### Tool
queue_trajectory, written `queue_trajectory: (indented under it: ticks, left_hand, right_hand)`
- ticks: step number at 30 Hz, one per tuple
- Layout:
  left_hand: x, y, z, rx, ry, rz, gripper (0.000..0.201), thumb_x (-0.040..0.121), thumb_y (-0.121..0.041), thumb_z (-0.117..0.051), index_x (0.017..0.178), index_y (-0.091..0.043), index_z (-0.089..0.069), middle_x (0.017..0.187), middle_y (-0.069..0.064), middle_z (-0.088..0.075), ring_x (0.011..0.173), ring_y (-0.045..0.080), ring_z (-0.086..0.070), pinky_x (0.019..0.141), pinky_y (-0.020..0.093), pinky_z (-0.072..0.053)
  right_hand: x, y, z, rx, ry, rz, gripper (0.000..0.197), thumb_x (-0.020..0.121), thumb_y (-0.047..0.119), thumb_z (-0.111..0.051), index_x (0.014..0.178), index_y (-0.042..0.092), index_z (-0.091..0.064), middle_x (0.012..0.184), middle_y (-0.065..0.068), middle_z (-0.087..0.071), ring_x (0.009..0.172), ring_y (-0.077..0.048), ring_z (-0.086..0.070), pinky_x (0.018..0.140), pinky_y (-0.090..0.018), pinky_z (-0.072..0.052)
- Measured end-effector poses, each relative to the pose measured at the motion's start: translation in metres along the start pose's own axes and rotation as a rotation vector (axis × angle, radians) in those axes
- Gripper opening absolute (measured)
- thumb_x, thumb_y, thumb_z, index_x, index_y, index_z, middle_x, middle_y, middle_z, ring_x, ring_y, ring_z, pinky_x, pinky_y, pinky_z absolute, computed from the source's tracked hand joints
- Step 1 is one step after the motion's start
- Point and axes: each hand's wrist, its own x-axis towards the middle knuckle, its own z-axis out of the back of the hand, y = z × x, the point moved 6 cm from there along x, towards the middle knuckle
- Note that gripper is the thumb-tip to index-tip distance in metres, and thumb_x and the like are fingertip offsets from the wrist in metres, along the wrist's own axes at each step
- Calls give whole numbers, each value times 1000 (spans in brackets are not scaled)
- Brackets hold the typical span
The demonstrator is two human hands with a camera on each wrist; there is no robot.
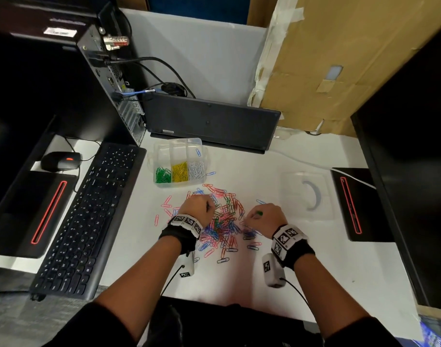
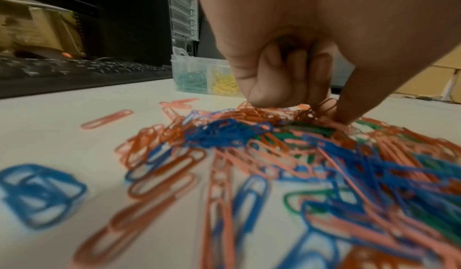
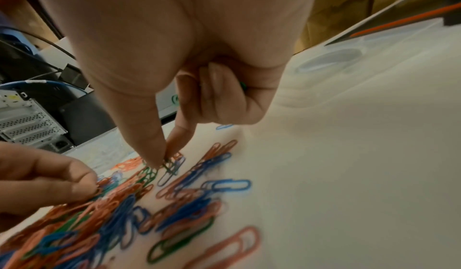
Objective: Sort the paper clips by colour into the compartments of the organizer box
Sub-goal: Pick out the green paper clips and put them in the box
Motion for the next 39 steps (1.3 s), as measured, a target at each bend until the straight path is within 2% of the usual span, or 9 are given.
queue_trajectory:
  ticks: [7,9,12,16,19,24,30,34,39]
  left_hand:
    - [4,-15,7,-34,-65,63,15,82,-12,-56,93,-22,-62,75,2,-66,73,22,-61,70,30,-54]
    - [7,-25,1,-29,-60,47,15,83,-21,-62,97,-24,-65,81,2,-68,80,22,-64,74,31,-54]
    - [11,-34,-6,-29,-106,64,17,85,-33,-65,98,-24,-70,96,2,-71,91,22,-65,78,32,-55]
    - [11,-26,-9,-119,-164,208,23,81,-45,-71,86,-23,-73,92,-4,-72,90,17,-67,85,30,-54]
    - [10,-22,-11,-166,-159,259,22,81,-42,-73,84,-21,-76,92,-6,-73,89,14,-67,84,25,-52]
    - [10,-18,-12,-187,-78,288,15,83,-31,-70,82,-19,-78,91,-4,-75,88,15,-69,75,21,-51]
    - [10,-6,-7,-249,-41,274,17,86,-32,-70,86,-17,-77,91,-3,-73,83,14,-64,73,20,-47]
    - [8,2,-2,-341,-68,299,20,84,-36,-71,87,-16,-75,86,1,-69,84,17,-63,78,25,-49]
    - [7,1,1,-358,-92,315,23,97,-29,-52,101,-9,-62,100,5,-63,94,23,-59,75,25,-40]
  right_hand:
    - [-1,0,-4,-43,30,-8,19,73,27,-83,68,34,-66,80,12,-69,83,-8,-66,70,-19,-49]
    - [-1,4,-6,-49,45,21,17,71,33,-85,69,34,-68,78,13,-69,79,-5,-65,68,-18,-51]
    - [-2,5,-11,-85,78,17,10,71,32,-85,74,28,-76,83,9,-74,81,-9,-68,75,-26,-58]
    - [-3,3,-13,-111,99,-16,11,72,30,-83,78,24,-78,88,4,-75,83,-13,-69,78,-28,-57]
    - [0,8,-10,-118,47,-8,7,75,31,-79,74,25,-76,87,5,-74,83,-14,-68,77,-29,-58]
    - [16,26,-7,-94,-86,-17,15,76,40,-77,82,27,-76,91,6,-73,84,-13,-66,75,-25,-53]
    - [29,38,-27,-113,-72,-26,12,73,35,-81,80,26,-77,83,10,-73,73,-8,-65,63,-19,-48]
    - [32,37,-32,-73,-61,-5,7,76,30,-79,78,23,-77,83,8,-74,77,-11,-68,70,-24,-54]
    - [34,37,-33,-53,-35,10,7,79,25,-75,80,19,-78,86,3,-75,78,-13,-68,68,-22,-52]
